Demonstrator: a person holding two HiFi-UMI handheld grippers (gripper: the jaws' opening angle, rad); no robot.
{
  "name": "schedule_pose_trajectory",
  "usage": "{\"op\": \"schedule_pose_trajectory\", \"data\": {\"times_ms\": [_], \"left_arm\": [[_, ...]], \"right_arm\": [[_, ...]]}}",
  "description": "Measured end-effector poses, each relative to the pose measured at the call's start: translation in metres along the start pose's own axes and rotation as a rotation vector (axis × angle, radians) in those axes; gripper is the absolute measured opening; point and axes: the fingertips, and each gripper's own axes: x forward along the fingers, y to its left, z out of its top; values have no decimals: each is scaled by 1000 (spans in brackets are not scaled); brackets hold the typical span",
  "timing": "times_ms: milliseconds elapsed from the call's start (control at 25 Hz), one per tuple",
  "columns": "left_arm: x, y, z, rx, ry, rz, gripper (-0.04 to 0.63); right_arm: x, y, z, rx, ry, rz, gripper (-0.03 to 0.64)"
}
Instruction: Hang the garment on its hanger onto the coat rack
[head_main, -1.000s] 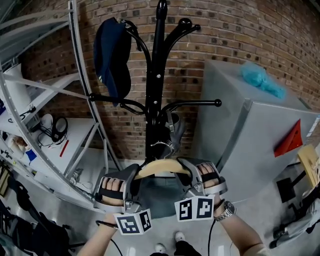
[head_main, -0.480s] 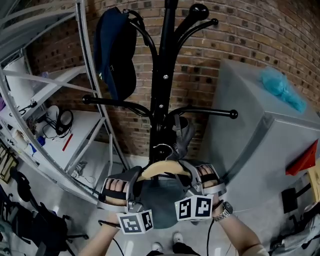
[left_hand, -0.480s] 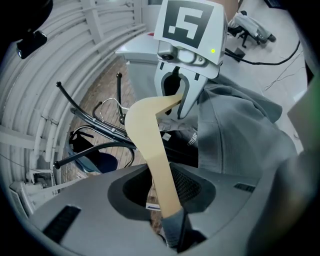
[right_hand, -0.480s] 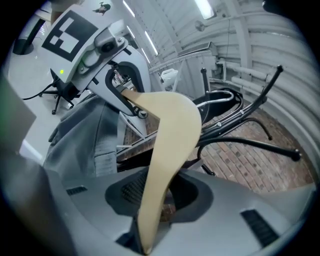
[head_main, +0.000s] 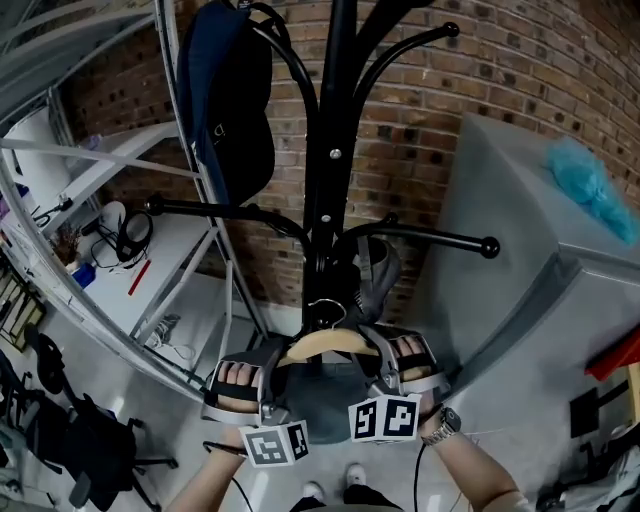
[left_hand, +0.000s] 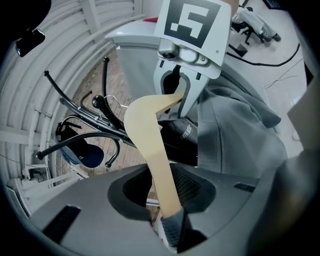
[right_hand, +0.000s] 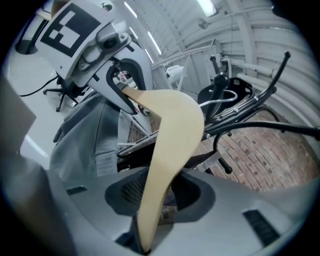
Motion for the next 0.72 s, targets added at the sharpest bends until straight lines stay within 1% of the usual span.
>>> {"op": "schedule_pose_trajectory", "data": {"times_ms": [200, 480, 720], "left_arm": [[10, -11, -5, -4, 27, -24, 97], [25, -16, -15, -7, 55, -34, 98], [38, -22, -17, 14, 69, -48, 116]], "right_arm": [[11, 7, -6, -12, 0, 21, 120], [26, 9, -8, -18, -9, 39, 120], [37, 7, -12, -22, -13, 49, 121]]}}
